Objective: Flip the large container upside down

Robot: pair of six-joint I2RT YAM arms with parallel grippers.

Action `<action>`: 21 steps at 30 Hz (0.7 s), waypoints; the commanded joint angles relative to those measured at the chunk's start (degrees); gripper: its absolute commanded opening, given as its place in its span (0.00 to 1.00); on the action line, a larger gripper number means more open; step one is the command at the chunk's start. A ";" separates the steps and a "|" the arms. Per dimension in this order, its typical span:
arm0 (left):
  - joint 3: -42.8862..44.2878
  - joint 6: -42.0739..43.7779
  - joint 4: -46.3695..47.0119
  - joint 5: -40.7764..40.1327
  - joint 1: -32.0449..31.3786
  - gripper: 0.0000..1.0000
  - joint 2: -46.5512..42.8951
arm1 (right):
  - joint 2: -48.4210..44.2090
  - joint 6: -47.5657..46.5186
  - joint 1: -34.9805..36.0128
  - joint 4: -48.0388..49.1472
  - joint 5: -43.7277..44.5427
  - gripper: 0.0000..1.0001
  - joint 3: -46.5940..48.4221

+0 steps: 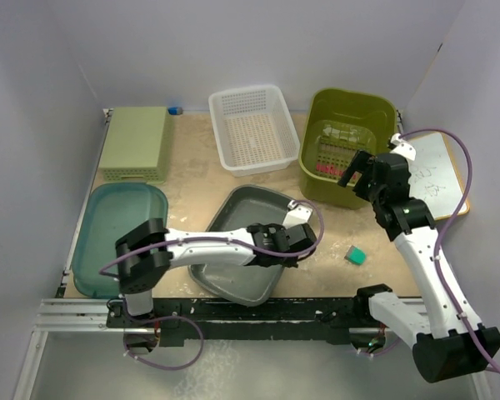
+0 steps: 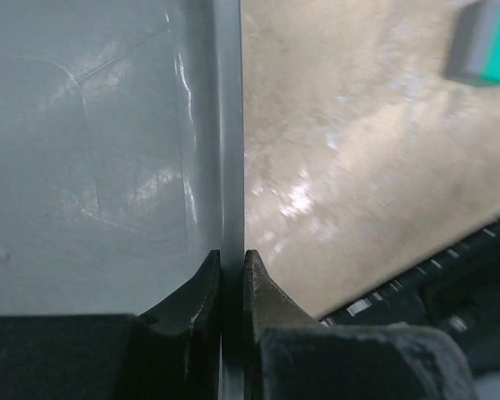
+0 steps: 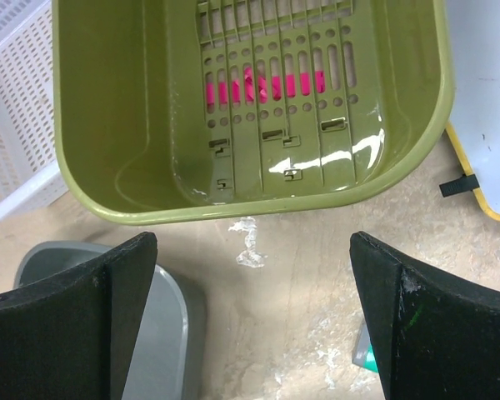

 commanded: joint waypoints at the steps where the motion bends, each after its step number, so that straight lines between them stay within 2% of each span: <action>1: 3.23 -0.24 -0.85 10.56 3.15 0.00 -12.16 | -2.04 -0.04 0.24 2.14 -1.38 1.00 0.07; 4: 0.35 -4.42 2.70 22.96 9.60 0.00 -18.48 | -2.86 0.39 0.19 2.21 -1.01 1.00 -0.89; 6: -4.28 -10.61 12.14 35.07 13.98 0.00 -22.41 | -3.67 0.41 0.16 1.97 1.06 1.00 -0.96; 8: -8.83 -17.68 22.47 42.45 16.48 0.00 -25.48 | -4.14 0.39 0.20 1.44 2.76 1.00 -0.44; 13: -15.65 -27.11 36.49 45.13 20.07 0.00 -30.21 | -4.12 0.56 0.21 1.30 3.37 1.00 0.12; 18: -27.69 -45.48 65.65 45.84 22.63 0.00 -31.69 | -3.98 0.71 0.18 1.42 2.78 1.00 -0.21; 21: -35.52 -55.25 77.61 45.04 25.28 0.00 -31.92 | -3.99 0.72 0.23 1.49 2.45 1.00 -0.21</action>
